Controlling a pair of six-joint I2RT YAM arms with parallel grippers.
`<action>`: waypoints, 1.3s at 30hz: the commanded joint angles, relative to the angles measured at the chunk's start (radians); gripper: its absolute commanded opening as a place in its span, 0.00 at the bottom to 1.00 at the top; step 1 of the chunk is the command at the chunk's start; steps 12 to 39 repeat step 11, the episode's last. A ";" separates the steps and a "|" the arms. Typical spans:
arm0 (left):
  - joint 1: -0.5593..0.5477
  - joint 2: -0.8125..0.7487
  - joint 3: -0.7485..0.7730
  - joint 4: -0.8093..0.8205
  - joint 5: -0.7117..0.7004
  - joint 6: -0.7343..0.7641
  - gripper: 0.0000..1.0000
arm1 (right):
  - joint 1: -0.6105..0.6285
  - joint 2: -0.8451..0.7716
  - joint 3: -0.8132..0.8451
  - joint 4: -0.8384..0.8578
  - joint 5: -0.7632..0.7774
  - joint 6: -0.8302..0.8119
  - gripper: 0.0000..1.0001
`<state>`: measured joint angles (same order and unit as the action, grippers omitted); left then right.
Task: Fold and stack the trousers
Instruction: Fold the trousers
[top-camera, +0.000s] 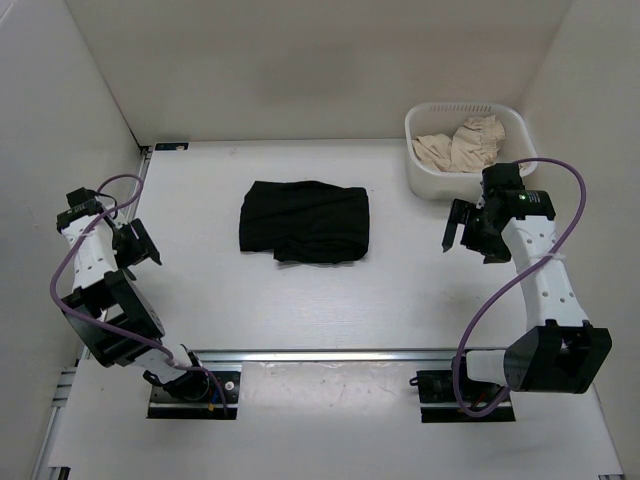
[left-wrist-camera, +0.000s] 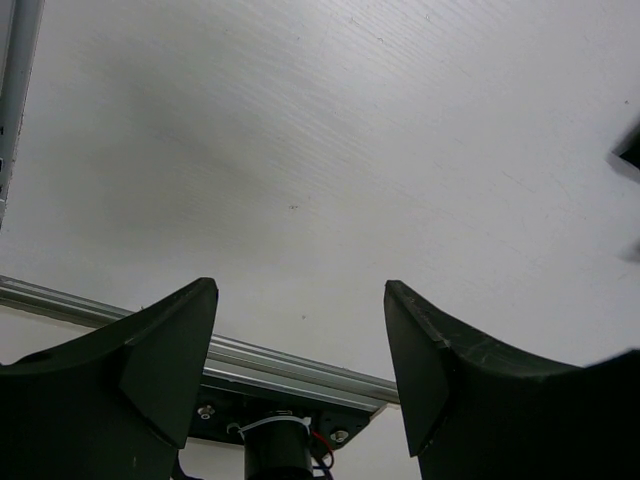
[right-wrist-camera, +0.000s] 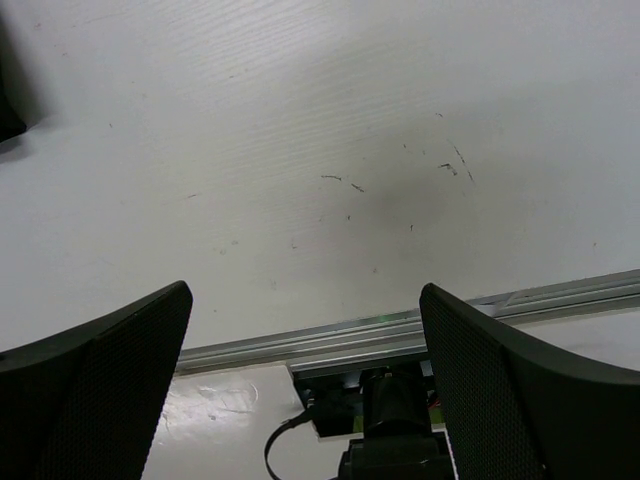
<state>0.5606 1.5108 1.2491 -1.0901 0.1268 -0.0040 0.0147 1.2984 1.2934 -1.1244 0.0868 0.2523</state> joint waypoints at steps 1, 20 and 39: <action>-0.002 -0.038 0.019 0.016 -0.007 0.004 0.79 | 0.001 -0.022 0.015 0.000 0.021 -0.016 0.99; -0.002 -0.038 0.019 0.016 -0.016 0.004 0.79 | 0.001 -0.042 0.006 0.009 0.019 -0.025 0.99; -0.002 -0.038 0.019 0.016 -0.016 0.004 0.79 | 0.001 -0.042 0.006 0.009 0.019 -0.025 0.99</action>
